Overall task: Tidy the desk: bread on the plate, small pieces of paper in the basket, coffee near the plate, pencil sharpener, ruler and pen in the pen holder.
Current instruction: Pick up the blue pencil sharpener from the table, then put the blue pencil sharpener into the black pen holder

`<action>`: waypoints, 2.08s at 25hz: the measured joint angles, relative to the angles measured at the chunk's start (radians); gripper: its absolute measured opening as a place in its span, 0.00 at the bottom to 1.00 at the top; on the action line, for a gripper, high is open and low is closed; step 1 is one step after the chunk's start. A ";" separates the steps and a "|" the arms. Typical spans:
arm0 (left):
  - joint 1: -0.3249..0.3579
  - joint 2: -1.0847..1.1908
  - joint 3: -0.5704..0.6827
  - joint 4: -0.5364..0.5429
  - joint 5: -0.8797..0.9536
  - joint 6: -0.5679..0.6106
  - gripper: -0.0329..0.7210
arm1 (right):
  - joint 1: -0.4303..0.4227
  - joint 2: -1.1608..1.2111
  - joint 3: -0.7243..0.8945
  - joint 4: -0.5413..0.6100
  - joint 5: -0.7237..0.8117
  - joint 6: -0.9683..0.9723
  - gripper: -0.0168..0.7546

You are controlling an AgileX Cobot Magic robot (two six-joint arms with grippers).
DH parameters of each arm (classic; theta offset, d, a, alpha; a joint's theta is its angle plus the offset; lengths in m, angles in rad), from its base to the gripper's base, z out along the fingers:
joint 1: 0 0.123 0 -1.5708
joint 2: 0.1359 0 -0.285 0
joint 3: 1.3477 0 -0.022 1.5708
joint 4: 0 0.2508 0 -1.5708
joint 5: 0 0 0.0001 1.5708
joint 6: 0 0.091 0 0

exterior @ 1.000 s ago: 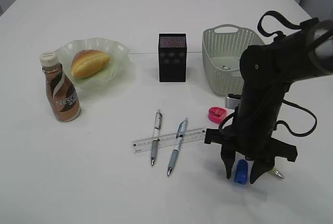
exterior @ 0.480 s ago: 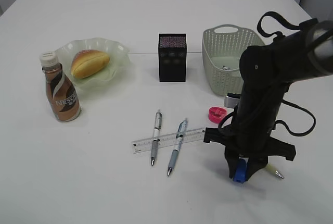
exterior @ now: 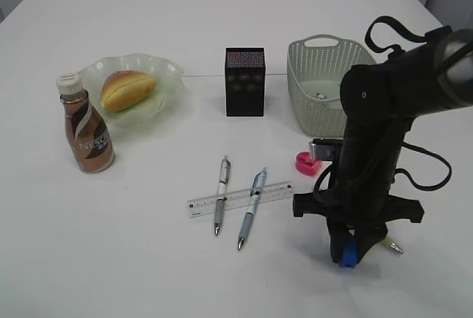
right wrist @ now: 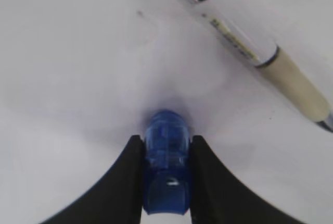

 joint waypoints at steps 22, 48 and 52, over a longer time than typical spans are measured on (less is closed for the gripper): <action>0.000 0.000 0.000 0.000 0.000 0.000 0.64 | 0.000 0.009 -0.581 0.064 0.234 -0.434 0.27; 0.000 0.000 0.000 0.000 0.000 0.000 0.60 | 0.000 0.113 -0.660 -0.122 -0.742 -0.437 0.27; 0.000 0.000 0.000 0.000 0.000 0.000 0.59 | 0.000 0.199 -0.660 -0.122 -0.860 -0.437 0.27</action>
